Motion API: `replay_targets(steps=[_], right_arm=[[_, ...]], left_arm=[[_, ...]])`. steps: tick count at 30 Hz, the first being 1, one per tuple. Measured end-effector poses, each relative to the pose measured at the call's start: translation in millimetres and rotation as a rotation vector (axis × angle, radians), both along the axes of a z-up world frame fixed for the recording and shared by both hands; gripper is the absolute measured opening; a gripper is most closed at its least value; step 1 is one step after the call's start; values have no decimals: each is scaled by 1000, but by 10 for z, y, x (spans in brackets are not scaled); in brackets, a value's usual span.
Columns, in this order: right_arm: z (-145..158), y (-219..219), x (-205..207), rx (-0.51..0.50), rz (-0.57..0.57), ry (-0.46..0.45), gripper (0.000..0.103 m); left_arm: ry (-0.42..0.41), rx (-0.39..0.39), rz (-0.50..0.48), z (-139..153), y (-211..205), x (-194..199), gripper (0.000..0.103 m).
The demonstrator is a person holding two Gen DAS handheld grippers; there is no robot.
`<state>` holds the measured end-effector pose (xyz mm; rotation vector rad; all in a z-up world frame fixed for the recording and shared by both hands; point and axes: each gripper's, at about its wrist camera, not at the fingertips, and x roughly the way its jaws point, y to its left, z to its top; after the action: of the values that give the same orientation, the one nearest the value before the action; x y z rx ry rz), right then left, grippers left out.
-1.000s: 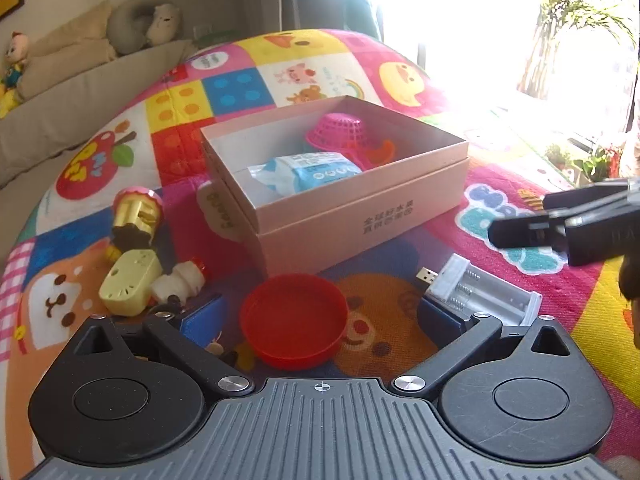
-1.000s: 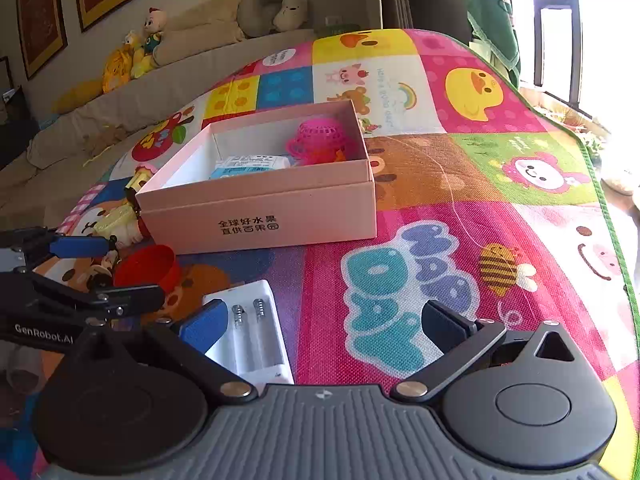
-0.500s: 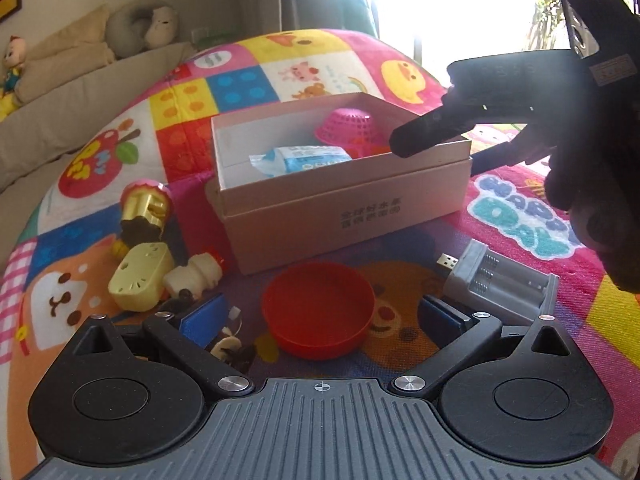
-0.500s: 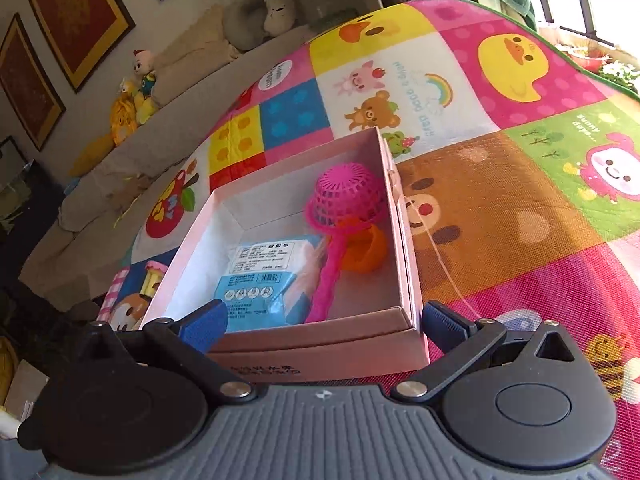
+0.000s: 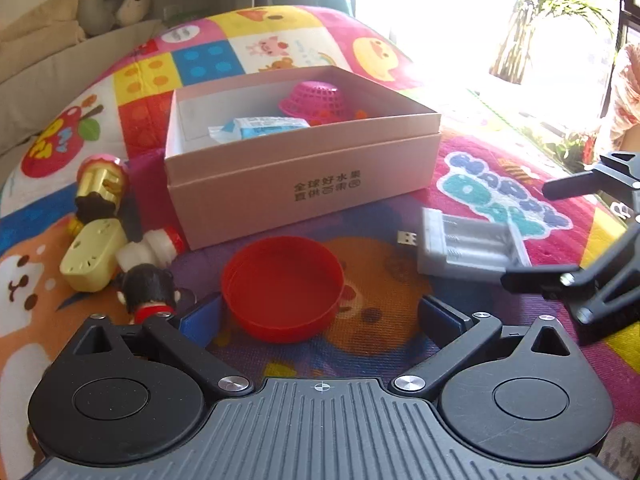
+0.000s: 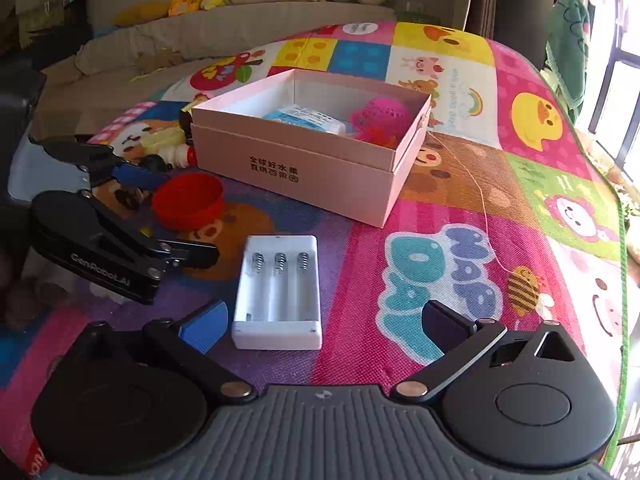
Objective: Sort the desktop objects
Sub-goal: 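Grasp the red round lid with the left tool while the right regrasps the white charger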
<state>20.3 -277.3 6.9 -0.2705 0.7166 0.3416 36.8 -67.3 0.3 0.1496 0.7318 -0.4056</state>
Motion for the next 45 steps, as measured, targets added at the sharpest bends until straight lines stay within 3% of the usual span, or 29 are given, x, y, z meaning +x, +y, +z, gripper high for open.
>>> replay_targets(steps=[3, 5, 7, 14, 19, 27, 30, 34, 39, 42, 45], right_arm=[[-25, -203, 161, -29, -224, -47, 103], [-23, -455, 236, 80, -307, -7, 103], [-33, -572, 231, 160, -317, 30, 103], [-26, -282, 87, 144, -144, -1, 103], [13, -10, 273, 102, -3, -5, 103], [-81, 226, 595, 77, 57, 56, 103], [-85, 224, 601, 91, 58, 76, 103], [-48, 232, 502, 109, 77, 89, 91], [26, 207, 351, 117, 62, 83, 91], [109, 144, 250, 144, 56, 79, 91], [298, 56, 114, 169, 52, 48, 91]], left_arm=[[-15, 0, -7, 8, -30, -88, 103], [-18, 10, 33, 6, -30, -65, 103], [-17, 7, 69, 3, -18, -18, 103], [-9, 18, 157, 6, 5, 160, 103], [-43, 22, 156, 49, 45, 104, 69], [-29, 16, 95, 69, 147, -217, 70], [-20, 4, 90, 60, 189, -292, 84], [-20, -2, 111, 37, 210, -266, 87], [-30, 0, 125, 37, 192, -235, 82], [-40, 8, 119, 51, 177, -252, 70], [-62, -8, 104, 201, 170, -294, 69]])
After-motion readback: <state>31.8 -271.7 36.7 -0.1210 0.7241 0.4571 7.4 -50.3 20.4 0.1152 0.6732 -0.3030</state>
